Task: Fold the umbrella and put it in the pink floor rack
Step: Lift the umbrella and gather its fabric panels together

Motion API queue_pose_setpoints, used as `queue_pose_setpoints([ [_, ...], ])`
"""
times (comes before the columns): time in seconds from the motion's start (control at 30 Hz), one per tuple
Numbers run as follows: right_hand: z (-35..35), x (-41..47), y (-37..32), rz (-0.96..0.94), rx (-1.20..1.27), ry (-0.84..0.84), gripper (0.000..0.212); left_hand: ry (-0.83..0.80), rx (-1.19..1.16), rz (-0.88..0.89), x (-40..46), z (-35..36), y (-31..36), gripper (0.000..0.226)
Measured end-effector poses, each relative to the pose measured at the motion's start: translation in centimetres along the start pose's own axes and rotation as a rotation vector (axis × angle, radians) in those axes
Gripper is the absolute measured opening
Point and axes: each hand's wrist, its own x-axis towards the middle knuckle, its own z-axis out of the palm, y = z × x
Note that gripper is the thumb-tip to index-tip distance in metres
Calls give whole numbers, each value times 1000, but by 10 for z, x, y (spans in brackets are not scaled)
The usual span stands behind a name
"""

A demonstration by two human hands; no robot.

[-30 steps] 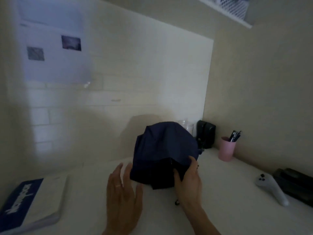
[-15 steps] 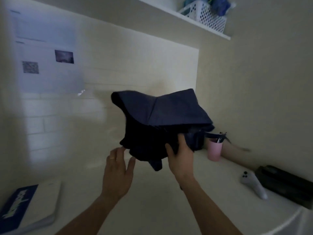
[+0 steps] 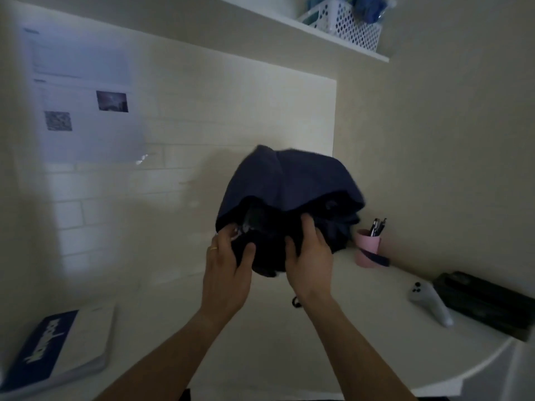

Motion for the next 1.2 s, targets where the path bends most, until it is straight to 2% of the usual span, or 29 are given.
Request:
queue_pose_setpoints([
  [0.07,-7,-5,-9,1,78,44,47,65,-62,-25,-5,-2,7,45],
  [0.17,-10,-4,-13,30,9,97,43,259,-128,-34,-12,-5,18,29],
  [0.27,-13,1,-16,1,-31,54,41,437,-270,-84,-11,-13,33,31],
  [0.33,-15,3,-12,-45,-57,29,48,478,-374,-98,-4,-20,46,28],
  [0.47,-19,2,3,-103,-211,-8,75,345,-469,-53,14,-30,66,14],
  [0.53,-22,0,11,-131,-260,-24,82,261,-491,-93,18,-31,75,3],
  [0.57,-24,-1,15,-148,-288,-36,82,243,-490,-110,16,-31,80,6],
  [0.7,-31,-6,29,-226,-397,-100,78,288,-488,-95,11,-30,92,6],
  [0.83,-39,-12,39,-308,-451,-179,52,49,-700,-340,15,-34,101,54],
  [0.87,-41,-14,41,-336,-467,-197,45,-10,-689,-398,16,-37,101,58],
  [0.93,-43,-17,48,-372,-497,-221,39,-77,-628,-481,14,-39,93,43],
  [1.0,-42,-19,57,-370,-487,-247,49,-128,-584,-540,9,-40,82,25],
  [1.1,-39,-22,71,-325,-366,-300,65,-245,-630,-562,-1,-46,69,15],
  [1.2,-35,-23,87,-243,-151,-397,68,-381,-611,-475,-10,-49,55,37],
])
